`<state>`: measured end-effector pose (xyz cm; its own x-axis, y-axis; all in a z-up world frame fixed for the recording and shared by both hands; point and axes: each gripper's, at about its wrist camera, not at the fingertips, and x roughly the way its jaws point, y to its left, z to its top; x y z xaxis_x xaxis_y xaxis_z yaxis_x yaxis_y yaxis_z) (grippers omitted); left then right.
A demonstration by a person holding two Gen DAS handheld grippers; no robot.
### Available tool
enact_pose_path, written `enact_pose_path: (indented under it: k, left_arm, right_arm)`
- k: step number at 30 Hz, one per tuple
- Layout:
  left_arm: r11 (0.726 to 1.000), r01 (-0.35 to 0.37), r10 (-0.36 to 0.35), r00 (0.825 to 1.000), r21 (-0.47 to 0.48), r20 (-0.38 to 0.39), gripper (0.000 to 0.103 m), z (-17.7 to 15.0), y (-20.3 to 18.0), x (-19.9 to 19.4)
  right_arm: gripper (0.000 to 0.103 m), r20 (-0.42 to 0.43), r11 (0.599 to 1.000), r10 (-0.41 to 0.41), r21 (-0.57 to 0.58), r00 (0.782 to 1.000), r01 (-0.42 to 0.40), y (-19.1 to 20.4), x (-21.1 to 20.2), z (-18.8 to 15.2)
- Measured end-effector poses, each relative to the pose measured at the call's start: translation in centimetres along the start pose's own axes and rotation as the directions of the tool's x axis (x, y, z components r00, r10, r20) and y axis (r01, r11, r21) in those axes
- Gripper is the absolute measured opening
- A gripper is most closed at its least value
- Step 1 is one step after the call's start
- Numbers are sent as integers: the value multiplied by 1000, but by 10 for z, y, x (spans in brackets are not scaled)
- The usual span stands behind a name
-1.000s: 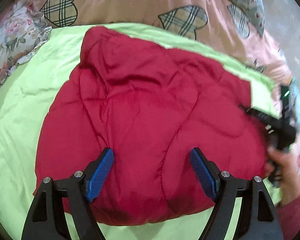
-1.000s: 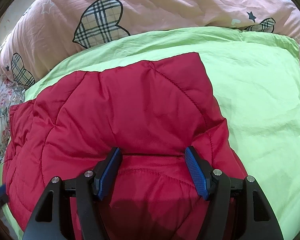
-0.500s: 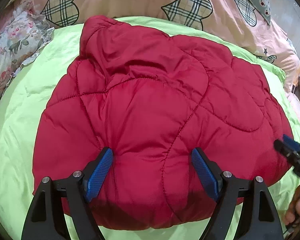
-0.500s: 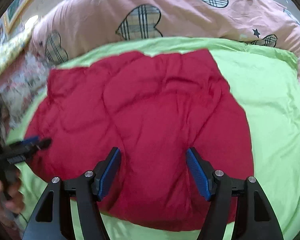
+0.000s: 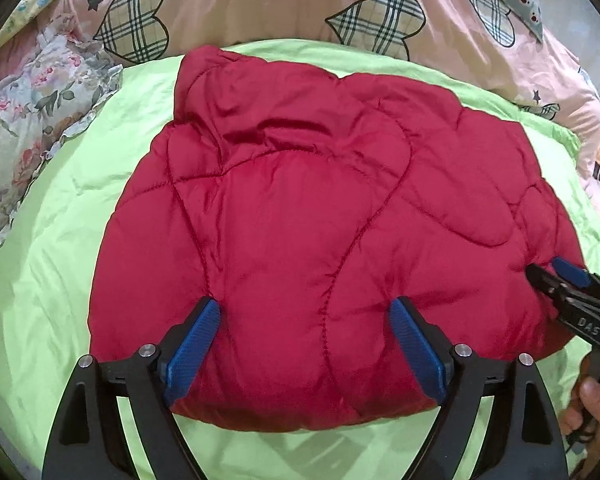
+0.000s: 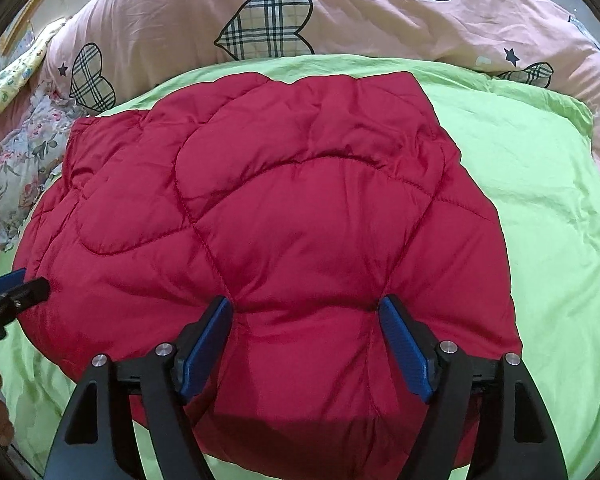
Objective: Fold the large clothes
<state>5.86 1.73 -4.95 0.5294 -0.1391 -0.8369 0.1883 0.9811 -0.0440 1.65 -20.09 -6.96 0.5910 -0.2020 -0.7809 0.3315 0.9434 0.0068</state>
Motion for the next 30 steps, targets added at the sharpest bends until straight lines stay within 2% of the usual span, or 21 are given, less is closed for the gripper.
enact_pose_path:
  k: [7,13,16,19,22,24,27,30]
  left_arm:
    - [1000,7,-7,1000,7,-1,90,1,1,3]
    - [1000,21,-21,1000,-8,4,90,13,8,2]
    - [1000,-2,3,1000,-29,24,89,25,19,0]
    - [992,32,-24,998,-123,63,88,41,57,-8]
    - [948,154,-129,986,-279,107,87,57,110,-16]
    - [938,153,-121,985,-313,120,86,62,127,-21]
    - [948,164,-134,983,-274,124,86,54,117,-22]
    - [974,144,-132,988,-176,79,86,39,79,-9]
  right_arm:
    - [77,-4,1000,0,6,1000,0,1,-6,0]
    - [77,69,1000,19,-11,997,-18,7,-30,9]
    - [77,75,999,45,-10,996,-44,10,-29,19]
    - [78,60,999,44,-22,997,-43,12,-21,32]
    - [79,33,999,44,-21,998,-43,11,-8,38]
    - [80,24,999,45,-16,999,-45,9,-2,40]
    - [80,27,999,47,-11,999,-46,9,-1,37]
    - [80,39,998,46,-32,998,-44,12,-6,39]
